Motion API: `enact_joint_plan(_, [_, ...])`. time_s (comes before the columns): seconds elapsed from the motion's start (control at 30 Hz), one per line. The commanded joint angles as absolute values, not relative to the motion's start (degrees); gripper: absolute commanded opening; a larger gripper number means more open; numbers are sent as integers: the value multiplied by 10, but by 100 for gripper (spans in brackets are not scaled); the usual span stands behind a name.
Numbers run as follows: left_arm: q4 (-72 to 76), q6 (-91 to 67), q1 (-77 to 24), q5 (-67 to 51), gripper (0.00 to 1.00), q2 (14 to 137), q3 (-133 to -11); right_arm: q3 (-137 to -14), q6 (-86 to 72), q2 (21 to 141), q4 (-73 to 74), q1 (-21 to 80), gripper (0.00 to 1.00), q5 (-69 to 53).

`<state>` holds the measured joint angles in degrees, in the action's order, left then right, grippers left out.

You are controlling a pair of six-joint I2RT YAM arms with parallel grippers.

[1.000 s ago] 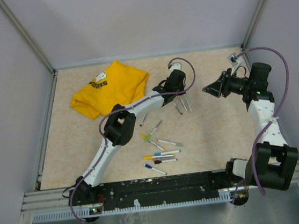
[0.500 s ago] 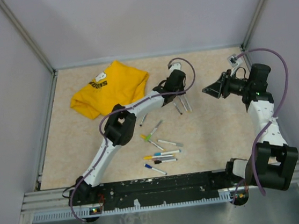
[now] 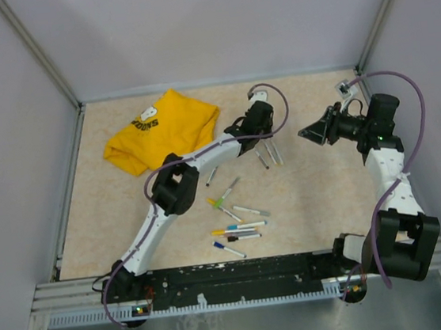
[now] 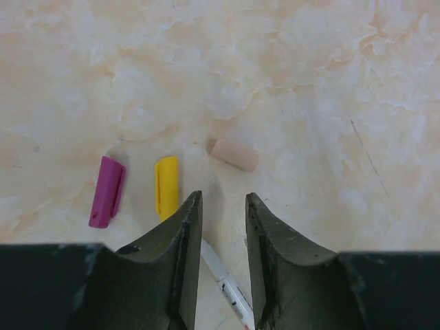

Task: Open the pen caps
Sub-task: Place the pen cap at the center of the board.

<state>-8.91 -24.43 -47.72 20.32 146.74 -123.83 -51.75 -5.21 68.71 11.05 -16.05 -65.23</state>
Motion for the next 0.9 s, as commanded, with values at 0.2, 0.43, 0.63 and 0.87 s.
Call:
enact_joint_plan(0.2, [79, -176, -473, 200, 40, 1215, -990, -509, -35, 670, 75, -166, 40, -679])
enact_joint_plan(0.43, [265, -65, -472, 88, 69, 983, -657, -477, 8, 651, 38, -155, 40, -707])
enact_joint_plan(0.63, [268, -36, -469, 79, 84, 821, -470, -437, 157, 622, 50, -77, 43, -698])
enact_joint_plan(0.87, [241, -39, -462, 142, 88, 680, -316, -430, 373, 637, 163, 46, 44, -663])
